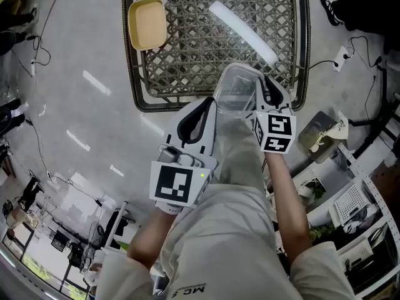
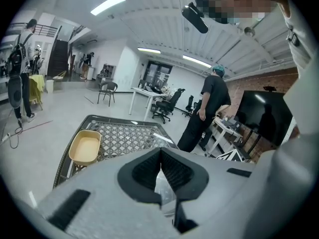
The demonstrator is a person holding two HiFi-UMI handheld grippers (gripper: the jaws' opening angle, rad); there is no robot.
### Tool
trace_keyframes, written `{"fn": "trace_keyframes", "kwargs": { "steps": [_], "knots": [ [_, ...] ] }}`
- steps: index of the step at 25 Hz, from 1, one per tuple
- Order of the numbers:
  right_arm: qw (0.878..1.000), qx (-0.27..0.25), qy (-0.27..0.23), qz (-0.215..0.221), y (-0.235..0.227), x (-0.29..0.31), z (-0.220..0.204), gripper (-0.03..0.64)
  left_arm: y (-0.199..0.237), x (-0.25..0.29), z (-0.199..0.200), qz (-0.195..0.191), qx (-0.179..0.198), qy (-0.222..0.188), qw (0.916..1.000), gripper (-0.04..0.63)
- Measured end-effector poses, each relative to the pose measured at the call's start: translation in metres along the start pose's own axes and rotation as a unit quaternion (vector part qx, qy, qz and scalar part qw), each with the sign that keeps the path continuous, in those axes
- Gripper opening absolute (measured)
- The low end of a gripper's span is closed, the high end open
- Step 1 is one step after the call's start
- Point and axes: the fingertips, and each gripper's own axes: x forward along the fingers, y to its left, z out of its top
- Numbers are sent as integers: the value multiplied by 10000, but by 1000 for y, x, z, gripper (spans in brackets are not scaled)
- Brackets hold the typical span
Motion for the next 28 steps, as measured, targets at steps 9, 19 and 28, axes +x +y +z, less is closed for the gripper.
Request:
{"fn": "trace_keyframes", "kwargs": {
  "steps": [9, 19, 28],
  "knots": [
    [9976, -179, -663, 68, -4, -58, 61, 76, -25, -16, 55, -67, 446, -436, 9980, 25],
    [9856, -314, -1664, 9, -9, -144, 130, 76, -54, -52, 106, -37, 678, -906, 9936, 25],
    [9671, -410, -2509, -72, -16, -219, 184, 77, -69, -85, 147, 49, 1069, -1408, 9842, 25]
  ]
}}
